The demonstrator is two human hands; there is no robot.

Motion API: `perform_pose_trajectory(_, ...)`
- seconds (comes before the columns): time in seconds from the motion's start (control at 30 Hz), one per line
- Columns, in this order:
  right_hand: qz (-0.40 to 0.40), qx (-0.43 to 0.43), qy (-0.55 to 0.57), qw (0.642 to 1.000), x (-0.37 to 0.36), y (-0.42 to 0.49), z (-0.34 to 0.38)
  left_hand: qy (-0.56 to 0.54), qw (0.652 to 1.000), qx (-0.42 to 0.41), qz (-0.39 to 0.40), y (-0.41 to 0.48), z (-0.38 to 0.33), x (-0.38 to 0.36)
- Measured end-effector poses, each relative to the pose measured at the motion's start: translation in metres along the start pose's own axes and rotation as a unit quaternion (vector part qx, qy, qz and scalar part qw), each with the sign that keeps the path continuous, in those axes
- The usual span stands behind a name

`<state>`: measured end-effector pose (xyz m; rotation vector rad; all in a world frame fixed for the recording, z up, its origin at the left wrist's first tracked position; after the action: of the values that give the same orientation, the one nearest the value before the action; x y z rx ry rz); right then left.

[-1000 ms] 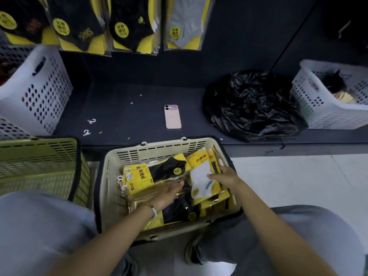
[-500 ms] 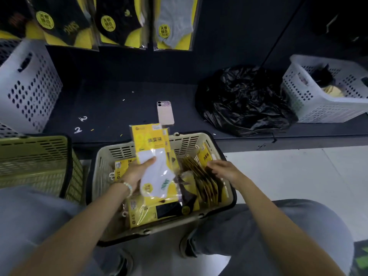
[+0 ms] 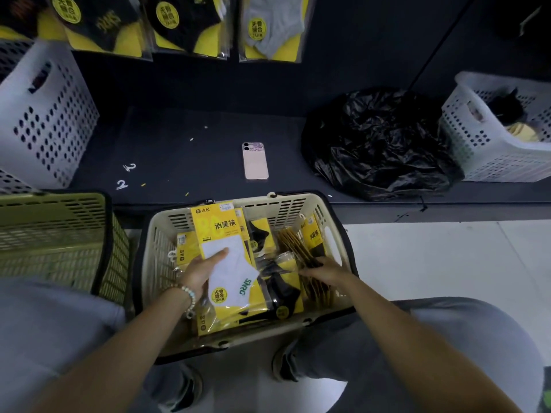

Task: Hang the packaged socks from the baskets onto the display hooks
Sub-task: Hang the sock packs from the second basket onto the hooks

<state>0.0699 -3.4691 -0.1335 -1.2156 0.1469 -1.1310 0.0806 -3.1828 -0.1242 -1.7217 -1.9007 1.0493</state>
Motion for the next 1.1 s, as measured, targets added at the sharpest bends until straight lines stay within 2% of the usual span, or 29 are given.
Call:
perform_pose_trajectory(0.3, -0.134, 0.046, -0.020, 0.990, 0.035, -0.014, -0.004, 0.015, 1.000, 0.002, -0.001, -0.005, -0.002, -0.003)
perform_pose_trajectory(0.5, -0.181, 0.088, 0.185, 0.962, 0.075, -0.069, 0.008, 0.033, 0.999, 0.003, 0.030, -0.012, -0.003, -0.011)
perform_pose_trajectory(0.6, -0.156, 0.117, 0.280, 0.940, 0.093, -0.098, 0.017, 0.024, 0.998, -0.010, 0.054, -0.021, -0.013, -0.024)
perform_pose_trajectory(0.8, -0.024, 0.236, 0.404, 0.884, 0.071, -0.131, 0.048, -0.044, 0.988, -0.040, 0.146, -0.042, -0.037, -0.063)
perform_pose_trajectory(0.87, 0.000, 0.243, 0.397, 0.885, 0.053, -0.129, 0.060, -0.064, 0.986, -0.058, 0.143, -0.049, -0.051, -0.074)
perform_pose_trajectory(0.93, 0.009, 0.235, 0.362, 0.902, 0.041, -0.128, 0.072, -0.074, 0.988, -0.082, 0.104, -0.055, -0.069, -0.077)
perform_pose_trajectory(1.03, -0.046, 0.245, 0.269, 0.930, 0.046, -0.131, 0.098, -0.046, 0.987, -0.146, 0.056, -0.059, -0.098, -0.071)
perform_pose_trajectory(1.1, -0.080, 0.278, 0.248, 0.924, 0.061, -0.136, 0.128, -0.011, 0.979, -0.200, 0.033, -0.063, -0.124, -0.067)
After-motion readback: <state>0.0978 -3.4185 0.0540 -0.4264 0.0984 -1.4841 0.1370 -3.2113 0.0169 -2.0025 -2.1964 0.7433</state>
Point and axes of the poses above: each hand's wrist, its own y-axis towards the middle knuckle, its own x-axis out of the back of the hand, z = x × y, the point moved 4 cm from there along y, towards the middle knuckle, and after that the axes turned 7 degrees about -y, right-handed, at the moved point
